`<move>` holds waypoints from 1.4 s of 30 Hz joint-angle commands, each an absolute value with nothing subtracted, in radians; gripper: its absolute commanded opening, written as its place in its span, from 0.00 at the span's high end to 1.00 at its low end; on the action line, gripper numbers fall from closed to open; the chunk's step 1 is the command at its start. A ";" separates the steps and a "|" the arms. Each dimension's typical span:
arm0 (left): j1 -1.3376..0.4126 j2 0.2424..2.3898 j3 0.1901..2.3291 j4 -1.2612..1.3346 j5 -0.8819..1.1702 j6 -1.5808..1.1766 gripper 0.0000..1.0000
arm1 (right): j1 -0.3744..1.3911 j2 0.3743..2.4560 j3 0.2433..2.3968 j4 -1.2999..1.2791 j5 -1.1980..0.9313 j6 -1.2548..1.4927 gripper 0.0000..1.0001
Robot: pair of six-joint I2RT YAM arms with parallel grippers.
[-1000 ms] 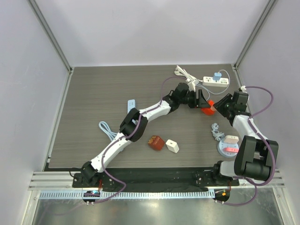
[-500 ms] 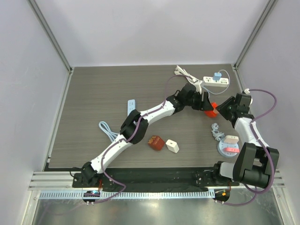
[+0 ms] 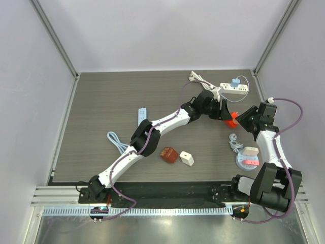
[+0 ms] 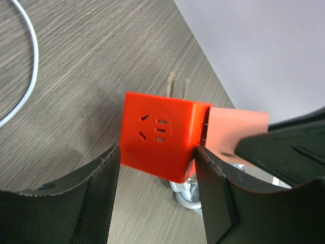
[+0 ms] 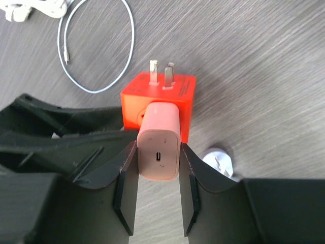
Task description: Pull the plug off the socket
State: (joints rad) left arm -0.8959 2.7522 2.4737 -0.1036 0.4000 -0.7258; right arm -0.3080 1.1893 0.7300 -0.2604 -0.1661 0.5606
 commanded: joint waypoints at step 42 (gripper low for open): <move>-0.799 2.803 2.321 0.432 0.787 -0.952 0.12 | -0.304 1.296 0.818 -0.230 -0.351 0.494 0.99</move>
State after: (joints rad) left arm -0.7837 2.7892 2.2799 0.3340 0.7242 -0.8993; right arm -0.3058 1.2987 0.8150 -0.3122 -0.2996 0.4786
